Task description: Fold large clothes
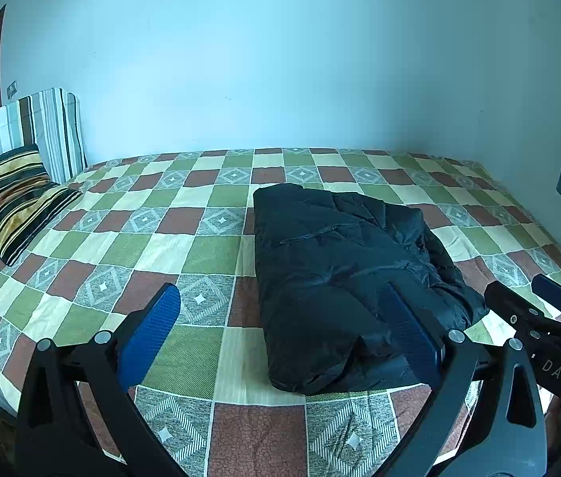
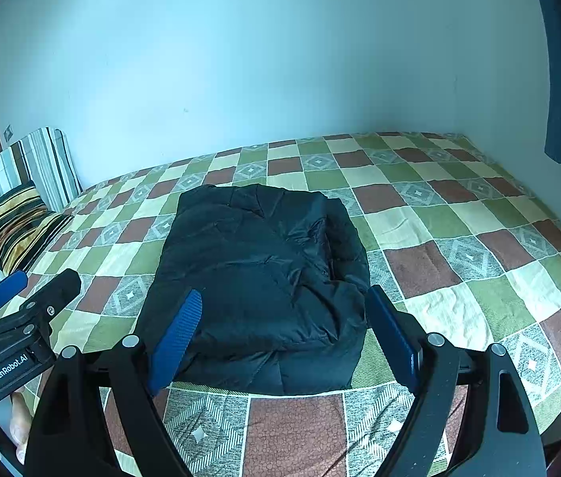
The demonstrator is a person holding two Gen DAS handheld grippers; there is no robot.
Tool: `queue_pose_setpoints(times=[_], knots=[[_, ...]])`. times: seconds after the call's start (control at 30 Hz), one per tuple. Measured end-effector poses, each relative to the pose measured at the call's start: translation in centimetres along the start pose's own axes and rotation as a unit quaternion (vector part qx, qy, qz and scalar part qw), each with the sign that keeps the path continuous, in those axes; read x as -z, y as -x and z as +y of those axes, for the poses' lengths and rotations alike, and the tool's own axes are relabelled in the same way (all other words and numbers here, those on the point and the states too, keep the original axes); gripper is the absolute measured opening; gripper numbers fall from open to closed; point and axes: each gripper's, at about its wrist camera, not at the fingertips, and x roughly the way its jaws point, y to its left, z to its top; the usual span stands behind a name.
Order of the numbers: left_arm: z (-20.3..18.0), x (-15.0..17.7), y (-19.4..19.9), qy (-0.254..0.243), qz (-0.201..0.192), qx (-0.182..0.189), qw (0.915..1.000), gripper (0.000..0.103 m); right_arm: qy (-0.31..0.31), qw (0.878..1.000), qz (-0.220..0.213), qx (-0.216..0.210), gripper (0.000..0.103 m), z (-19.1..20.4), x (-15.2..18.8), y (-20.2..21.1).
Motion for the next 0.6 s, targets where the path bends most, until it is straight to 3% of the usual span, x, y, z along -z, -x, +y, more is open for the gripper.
queue_pose_setpoints(times=[0.17, 0.3, 0.6], knots=[[0.0, 0.0, 0.3, 0.001, -0.005, 0.003, 1.0, 0.1, 0.0, 1.0, 0.0, 0.0, 0.083, 0.1, 0.0, 0.0], [-0.1, 0.0, 0.7, 0.001, -0.015, -0.014, 0.9998, 0.1, 0.002, 1.0, -0.002, -0.001, 0.083, 0.1, 0.0, 0.1], [-0.6, 0.1, 1.0, -0.014, -0.02, -0.003, 0.9997, 0.1, 0.004, 1.0, 0.0, -0.003, 0.083, 0.2, 0.2, 0.3]])
